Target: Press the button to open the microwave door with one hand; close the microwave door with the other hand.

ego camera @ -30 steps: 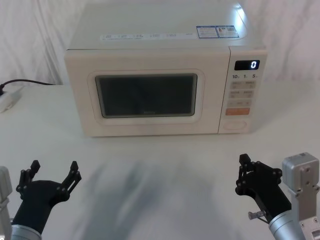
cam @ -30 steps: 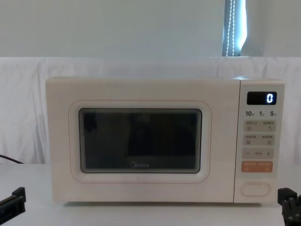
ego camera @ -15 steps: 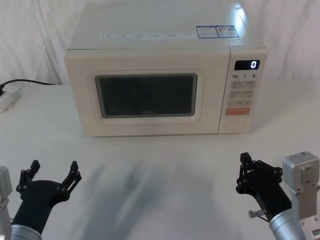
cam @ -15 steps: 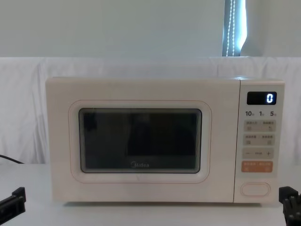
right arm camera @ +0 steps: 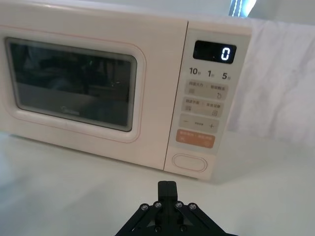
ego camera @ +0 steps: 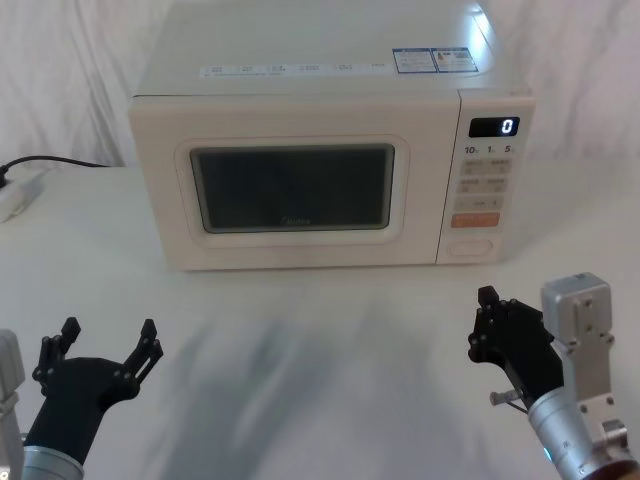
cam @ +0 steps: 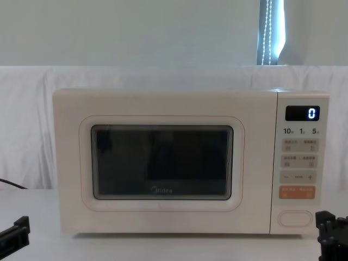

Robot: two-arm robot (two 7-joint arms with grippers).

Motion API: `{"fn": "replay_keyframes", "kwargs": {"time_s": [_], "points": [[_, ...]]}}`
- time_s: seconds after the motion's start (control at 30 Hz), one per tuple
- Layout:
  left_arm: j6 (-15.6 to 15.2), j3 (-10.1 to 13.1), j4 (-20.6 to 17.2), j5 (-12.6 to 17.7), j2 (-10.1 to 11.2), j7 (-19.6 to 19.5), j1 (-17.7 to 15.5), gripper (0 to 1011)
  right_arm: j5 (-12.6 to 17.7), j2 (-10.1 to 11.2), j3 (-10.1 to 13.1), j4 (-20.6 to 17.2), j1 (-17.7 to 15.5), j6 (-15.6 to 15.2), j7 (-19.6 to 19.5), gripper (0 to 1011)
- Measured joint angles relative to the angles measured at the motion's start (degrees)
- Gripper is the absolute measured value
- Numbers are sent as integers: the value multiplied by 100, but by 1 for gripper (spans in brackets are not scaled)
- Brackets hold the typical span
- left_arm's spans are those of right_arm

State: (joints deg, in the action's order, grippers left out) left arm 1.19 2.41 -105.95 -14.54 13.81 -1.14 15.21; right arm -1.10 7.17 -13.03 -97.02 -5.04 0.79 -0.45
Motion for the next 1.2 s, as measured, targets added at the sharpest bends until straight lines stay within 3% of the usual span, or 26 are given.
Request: {"fn": "replay_keyframes", "kwargs": {"time_s": [0.6, 1.2], "points": [[0, 0, 0, 0, 0, 0, 0, 1001, -275, -382, 216, 1142, 969, -110, 202, 0], [0, 0, 0, 0, 0, 0, 0, 1001, -500, -567, 281, 1967, 1569, -68, 297, 0]]}}
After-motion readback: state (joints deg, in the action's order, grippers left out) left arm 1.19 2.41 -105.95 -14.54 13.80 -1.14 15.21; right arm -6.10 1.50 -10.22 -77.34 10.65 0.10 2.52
